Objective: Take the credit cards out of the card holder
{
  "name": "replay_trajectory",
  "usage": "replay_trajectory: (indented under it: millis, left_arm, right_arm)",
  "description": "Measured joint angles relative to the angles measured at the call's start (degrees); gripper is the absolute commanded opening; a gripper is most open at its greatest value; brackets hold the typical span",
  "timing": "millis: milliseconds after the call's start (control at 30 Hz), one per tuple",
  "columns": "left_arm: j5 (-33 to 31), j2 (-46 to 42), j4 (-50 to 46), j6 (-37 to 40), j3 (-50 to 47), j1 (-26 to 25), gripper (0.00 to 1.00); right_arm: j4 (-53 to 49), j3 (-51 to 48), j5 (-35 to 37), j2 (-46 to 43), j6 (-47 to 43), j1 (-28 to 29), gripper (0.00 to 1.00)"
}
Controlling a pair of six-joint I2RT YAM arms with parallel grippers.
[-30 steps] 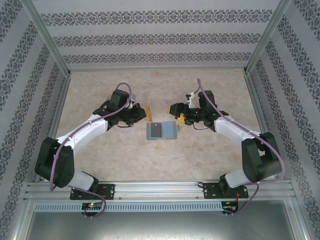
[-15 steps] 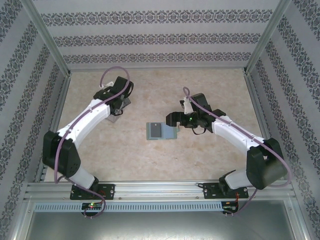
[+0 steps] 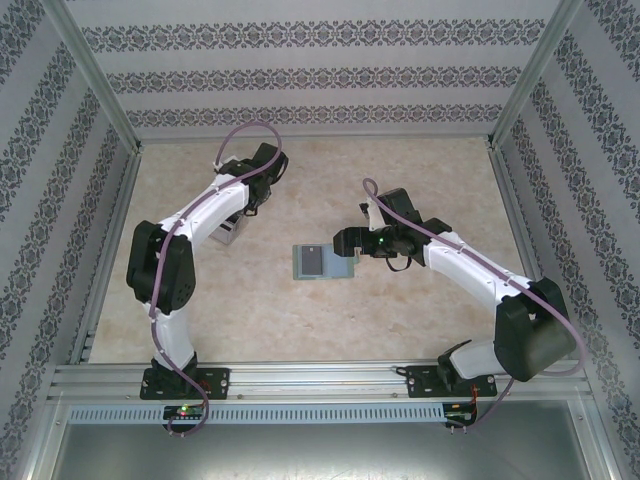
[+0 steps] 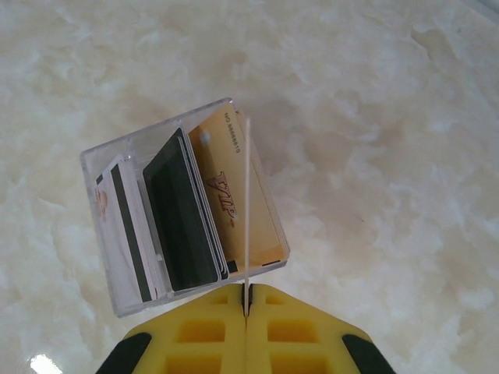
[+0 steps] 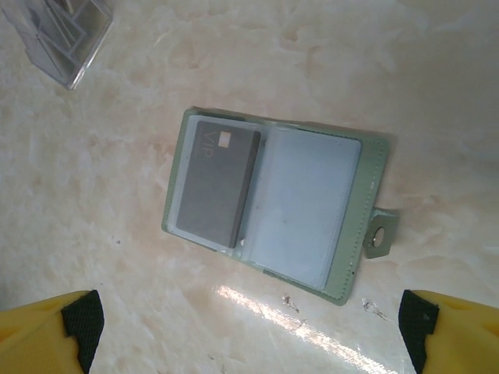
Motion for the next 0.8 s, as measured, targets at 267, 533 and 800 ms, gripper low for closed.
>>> replay_trajectory:
  millis: [267,533,800]
  left_arm:
    - [-0.76,2.99,-3.48,-4.63,5.01,0.74,0.0]
    - [1.27,5.75,-3.85,-7.56,5.35,2.64,0.0]
    - [3.08,7.28,-3.8,-8.17,5.92,3.17,0.0]
  right_arm:
    - [-0.02,0.0,0.11,0.0,0.02,0.11,0.98]
    - [-0.02,0.0,0.11,-0.02,0.02,0.11,0.98]
    - [-0.17,0.0,0.11,-0.04,0.02,0.11,0.98]
